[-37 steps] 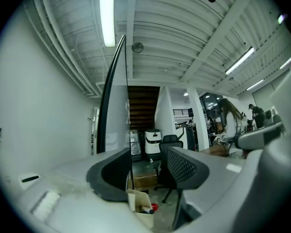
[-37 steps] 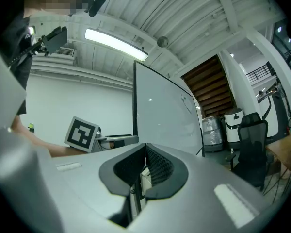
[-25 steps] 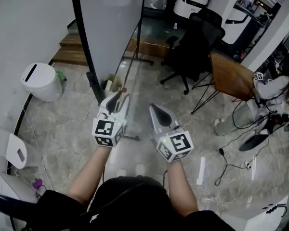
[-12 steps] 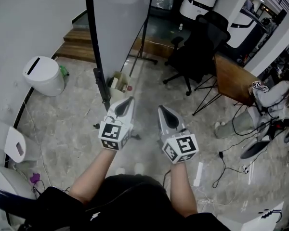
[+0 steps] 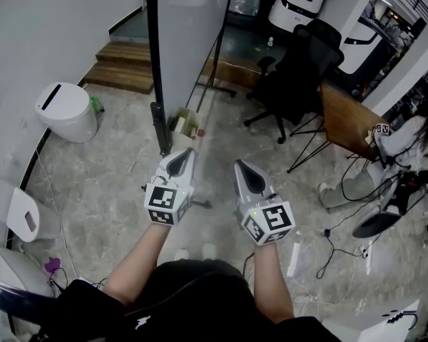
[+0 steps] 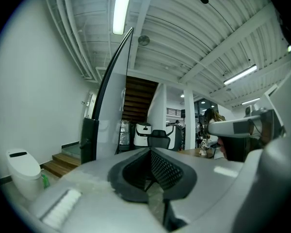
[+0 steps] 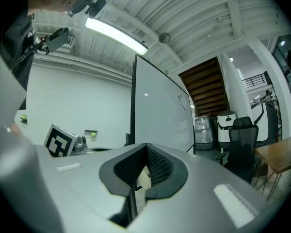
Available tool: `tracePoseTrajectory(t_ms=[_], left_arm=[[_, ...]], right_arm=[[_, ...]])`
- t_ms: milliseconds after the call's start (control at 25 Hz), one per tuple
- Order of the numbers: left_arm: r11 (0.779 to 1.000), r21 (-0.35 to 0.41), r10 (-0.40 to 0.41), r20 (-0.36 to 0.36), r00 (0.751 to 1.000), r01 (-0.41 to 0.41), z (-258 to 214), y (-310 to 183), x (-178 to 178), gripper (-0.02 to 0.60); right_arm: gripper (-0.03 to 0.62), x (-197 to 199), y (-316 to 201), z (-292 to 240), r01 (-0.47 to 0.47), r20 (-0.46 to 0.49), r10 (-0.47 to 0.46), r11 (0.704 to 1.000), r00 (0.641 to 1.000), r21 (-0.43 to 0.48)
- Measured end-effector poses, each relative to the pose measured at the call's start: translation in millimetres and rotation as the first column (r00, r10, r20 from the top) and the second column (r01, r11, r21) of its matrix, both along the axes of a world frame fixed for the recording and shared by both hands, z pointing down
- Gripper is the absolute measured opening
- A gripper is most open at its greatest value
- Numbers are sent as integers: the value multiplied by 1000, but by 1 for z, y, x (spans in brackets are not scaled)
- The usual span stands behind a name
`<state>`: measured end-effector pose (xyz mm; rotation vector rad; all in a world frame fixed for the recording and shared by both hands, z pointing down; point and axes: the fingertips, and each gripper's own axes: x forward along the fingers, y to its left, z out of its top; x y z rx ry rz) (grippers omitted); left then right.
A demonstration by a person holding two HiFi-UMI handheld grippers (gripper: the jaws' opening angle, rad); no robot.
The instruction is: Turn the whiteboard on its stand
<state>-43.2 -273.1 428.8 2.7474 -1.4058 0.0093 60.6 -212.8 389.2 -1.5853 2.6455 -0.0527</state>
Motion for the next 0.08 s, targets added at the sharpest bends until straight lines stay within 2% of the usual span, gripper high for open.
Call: tracePoseTrajectory(t_ms=[80], left_arm=[[1000, 0, -2, 7, 1000, 2, 5, -2, -10, 2]], right_arm=[[8, -7, 0, 1, -3, -3, 3, 1000, 1000, -5]])
